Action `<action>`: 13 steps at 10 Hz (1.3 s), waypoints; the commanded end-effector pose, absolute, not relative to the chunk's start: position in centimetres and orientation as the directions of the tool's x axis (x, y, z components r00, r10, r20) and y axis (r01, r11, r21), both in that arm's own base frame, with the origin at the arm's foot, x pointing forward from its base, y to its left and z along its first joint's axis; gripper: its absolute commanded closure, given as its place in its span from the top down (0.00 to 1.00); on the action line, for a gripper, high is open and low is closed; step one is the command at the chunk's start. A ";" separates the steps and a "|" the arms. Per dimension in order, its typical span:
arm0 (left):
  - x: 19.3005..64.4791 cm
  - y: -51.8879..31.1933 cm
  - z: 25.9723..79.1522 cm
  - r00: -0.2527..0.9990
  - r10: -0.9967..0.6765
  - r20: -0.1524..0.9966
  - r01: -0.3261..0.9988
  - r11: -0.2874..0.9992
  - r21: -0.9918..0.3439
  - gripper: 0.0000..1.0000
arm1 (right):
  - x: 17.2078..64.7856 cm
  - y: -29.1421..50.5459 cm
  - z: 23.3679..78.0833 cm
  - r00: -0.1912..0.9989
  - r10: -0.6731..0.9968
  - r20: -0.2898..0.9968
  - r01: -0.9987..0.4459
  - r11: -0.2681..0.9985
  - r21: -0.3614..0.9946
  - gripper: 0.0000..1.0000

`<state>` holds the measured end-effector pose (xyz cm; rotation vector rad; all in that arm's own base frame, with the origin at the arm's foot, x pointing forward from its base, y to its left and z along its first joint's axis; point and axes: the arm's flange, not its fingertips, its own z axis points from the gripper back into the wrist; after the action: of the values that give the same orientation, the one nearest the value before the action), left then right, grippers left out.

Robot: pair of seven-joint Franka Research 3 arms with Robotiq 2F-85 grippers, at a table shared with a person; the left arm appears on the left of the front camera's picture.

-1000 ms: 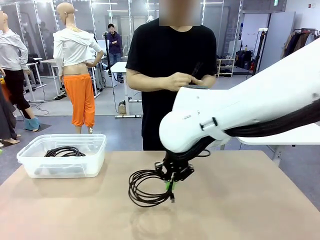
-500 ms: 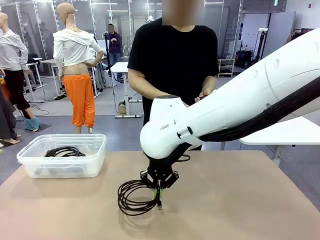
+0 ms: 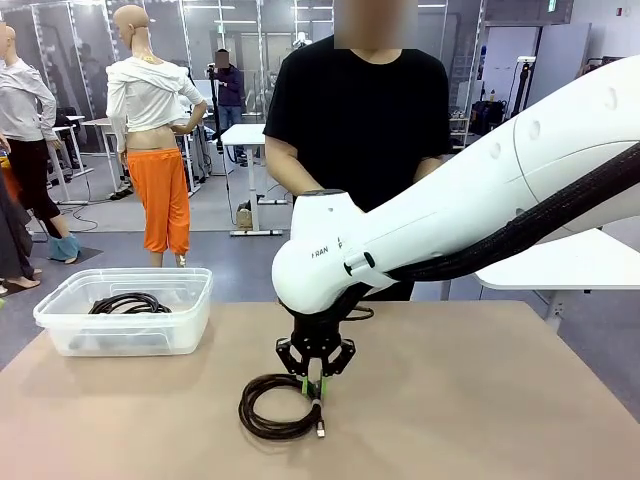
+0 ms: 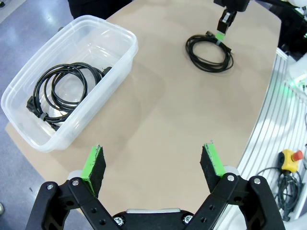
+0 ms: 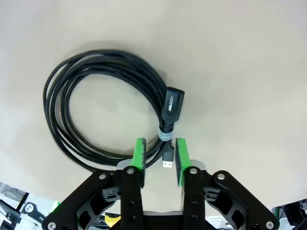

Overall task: Organize and store the cables.
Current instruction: Place the USB Extension Cable into the Organizing box.

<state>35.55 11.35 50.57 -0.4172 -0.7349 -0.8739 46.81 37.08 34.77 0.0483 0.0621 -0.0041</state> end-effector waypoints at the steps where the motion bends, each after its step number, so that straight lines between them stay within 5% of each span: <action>1: 35.6 11.4 50.5 0.414 -0.555 0.722 0.813 0.582 -0.019 1.00 | 46.7 37.0 35.4 0.998 -0.039 -0.043 0.039 0.999 0.008 0.99; 8: 35.6 11.4 50.5 0.414 -0.555 0.722 0.813 0.582 -0.019 1.00 | 45.0 31.5 39.9 0.998 0.060 0.006 -0.060 0.996 0.065 1.00; 13: 35.6 11.4 50.5 0.414 -0.555 0.722 0.813 0.582 -0.019 1.00 | 29.4 15.2 49.9 0.974 0.184 0.131 -0.193 0.979 0.066 1.00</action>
<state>35.55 11.40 50.54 -0.4177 -0.7348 -0.8733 34.06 21.42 47.69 0.0567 -0.0695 0.1639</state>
